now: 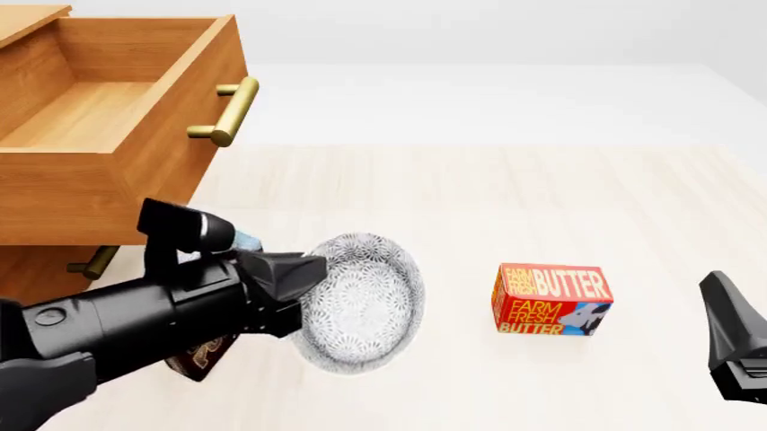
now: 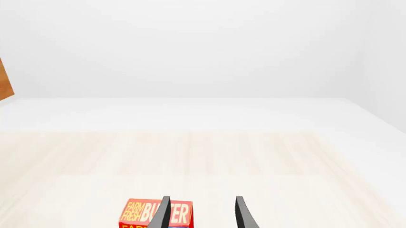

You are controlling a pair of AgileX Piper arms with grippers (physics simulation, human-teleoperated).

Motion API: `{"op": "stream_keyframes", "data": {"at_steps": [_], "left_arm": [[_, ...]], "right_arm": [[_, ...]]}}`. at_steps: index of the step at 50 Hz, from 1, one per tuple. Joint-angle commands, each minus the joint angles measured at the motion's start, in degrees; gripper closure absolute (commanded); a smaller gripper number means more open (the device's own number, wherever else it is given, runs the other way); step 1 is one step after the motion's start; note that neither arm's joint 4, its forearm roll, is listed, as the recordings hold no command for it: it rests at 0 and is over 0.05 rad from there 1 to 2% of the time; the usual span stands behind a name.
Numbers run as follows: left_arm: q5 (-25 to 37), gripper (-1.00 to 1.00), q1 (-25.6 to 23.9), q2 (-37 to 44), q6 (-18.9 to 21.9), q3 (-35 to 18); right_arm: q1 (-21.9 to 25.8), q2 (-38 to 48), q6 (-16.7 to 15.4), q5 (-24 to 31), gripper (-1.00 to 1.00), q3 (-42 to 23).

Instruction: Put the bowl in the top drawer of the cabinet.

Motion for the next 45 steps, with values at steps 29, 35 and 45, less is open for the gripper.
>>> {"op": "stream_keyframes", "data": {"at_steps": [29,35,45], "left_arm": [[8.07,1.0,-1.77,-14.31,6.31,-4.5],[9.48,1.0,-1.63,-16.09,7.22,-5.81],[11.73,1.0,-0.92,-18.6,8.63,-7.88]], "right_arm": [[0.01,0.0,-0.01,0.0,-1.0,0.0],[0.0,-0.01,-0.01,0.0,-1.0,0.0],[0.0,0.01,0.0,0.0,-1.0,0.0]]}}
